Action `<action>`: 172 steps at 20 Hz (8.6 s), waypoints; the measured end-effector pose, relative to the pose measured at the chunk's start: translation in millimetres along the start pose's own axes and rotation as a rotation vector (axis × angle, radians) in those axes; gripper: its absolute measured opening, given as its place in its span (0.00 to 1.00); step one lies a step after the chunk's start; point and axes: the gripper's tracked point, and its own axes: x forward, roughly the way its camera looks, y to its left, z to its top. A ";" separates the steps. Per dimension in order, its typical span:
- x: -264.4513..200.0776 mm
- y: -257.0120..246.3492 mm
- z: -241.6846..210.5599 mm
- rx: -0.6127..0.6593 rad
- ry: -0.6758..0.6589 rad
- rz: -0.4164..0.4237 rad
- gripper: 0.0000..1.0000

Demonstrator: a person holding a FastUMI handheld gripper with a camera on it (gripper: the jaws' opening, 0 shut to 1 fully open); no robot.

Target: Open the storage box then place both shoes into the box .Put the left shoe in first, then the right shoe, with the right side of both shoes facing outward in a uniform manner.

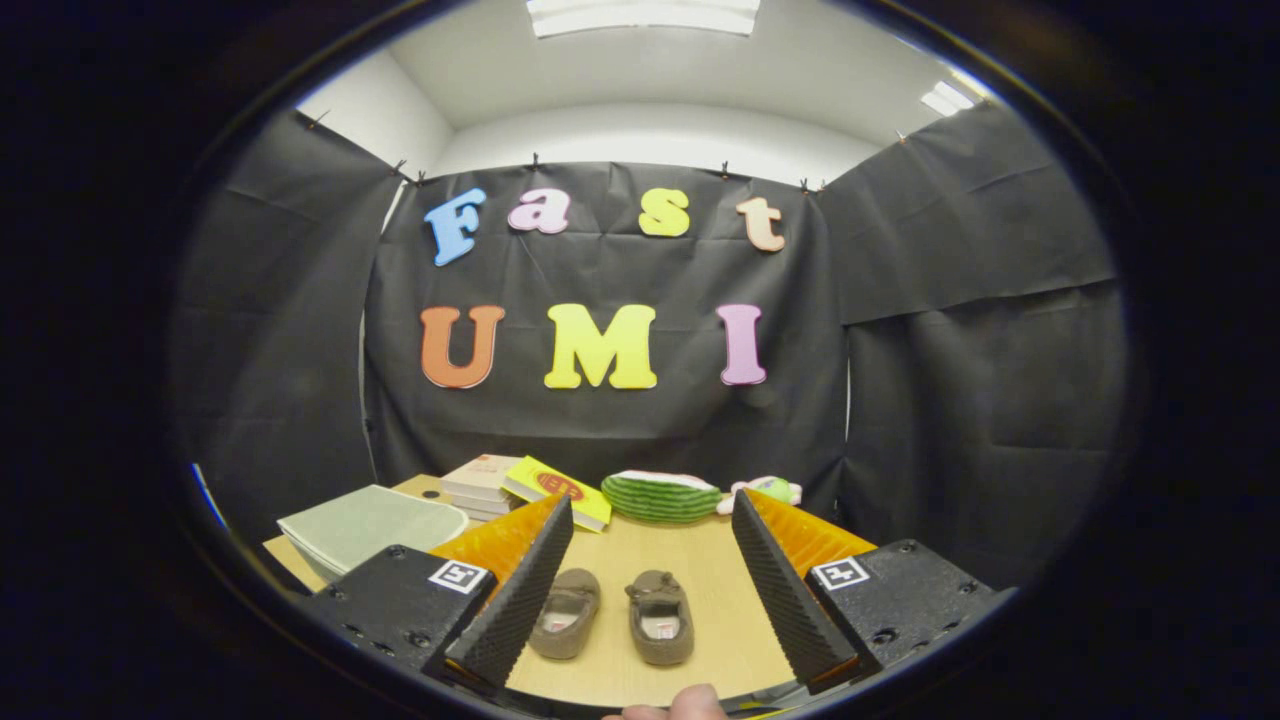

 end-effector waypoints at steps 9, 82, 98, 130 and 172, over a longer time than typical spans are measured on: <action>7.7 15.7 -9.7 0.012 0.038 0.039 1.00; 47.3 466.7 14.4 0.350 0.465 1.060 0.50; 86.3 338.2 49.3 0.142 0.183 0.657 0.99; 138.9 77.2 -264.9 0.061 1.200 0.247 0.98; 62.7 334.8 -4.1 0.619 0.963 0.514 0.06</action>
